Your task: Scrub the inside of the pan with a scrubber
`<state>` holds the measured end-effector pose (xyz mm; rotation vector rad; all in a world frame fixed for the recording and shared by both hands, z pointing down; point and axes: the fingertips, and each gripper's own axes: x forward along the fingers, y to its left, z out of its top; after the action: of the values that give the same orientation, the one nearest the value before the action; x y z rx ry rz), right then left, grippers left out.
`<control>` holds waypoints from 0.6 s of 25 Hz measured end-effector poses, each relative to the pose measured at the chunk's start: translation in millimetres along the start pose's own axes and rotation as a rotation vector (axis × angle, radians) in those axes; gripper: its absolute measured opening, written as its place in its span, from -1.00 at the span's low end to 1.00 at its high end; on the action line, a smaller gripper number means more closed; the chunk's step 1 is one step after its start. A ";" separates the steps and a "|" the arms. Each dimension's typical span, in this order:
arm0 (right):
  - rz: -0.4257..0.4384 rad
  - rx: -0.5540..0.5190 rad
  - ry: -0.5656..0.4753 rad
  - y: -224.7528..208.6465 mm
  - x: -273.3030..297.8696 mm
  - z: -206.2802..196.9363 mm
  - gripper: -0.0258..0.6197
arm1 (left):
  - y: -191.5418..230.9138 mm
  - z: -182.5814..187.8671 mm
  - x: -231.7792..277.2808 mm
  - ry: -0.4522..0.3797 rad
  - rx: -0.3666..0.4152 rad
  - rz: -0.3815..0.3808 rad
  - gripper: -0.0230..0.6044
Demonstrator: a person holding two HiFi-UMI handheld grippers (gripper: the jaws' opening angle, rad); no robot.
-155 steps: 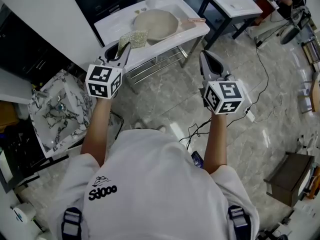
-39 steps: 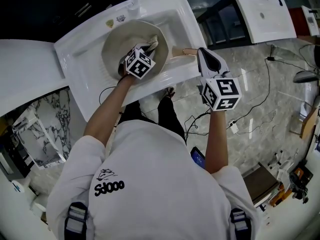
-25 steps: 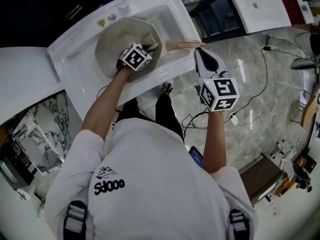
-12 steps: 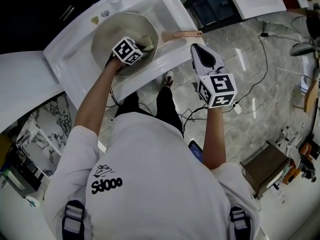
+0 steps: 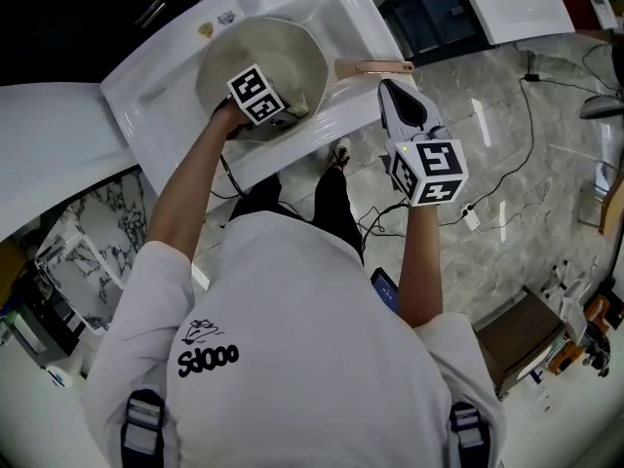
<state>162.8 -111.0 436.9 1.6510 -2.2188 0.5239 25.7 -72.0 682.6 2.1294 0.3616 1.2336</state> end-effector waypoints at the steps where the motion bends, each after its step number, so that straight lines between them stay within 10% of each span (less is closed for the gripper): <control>1: 0.006 -0.001 -0.001 0.3 1.9 0.9 -0.89 | -1.8 -2.3 -0.5 0.006 -0.009 -0.009 -0.73; 15: 0.165 -0.054 0.018 7.4 38.0 13.1 -0.89 | -5.3 -59.0 -22.0 0.337 -0.003 0.073 -0.73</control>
<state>144.7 -147.2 442.3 1.4391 -2.3475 0.5137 -35.5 -56.5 685.1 1.9447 0.4276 1.6384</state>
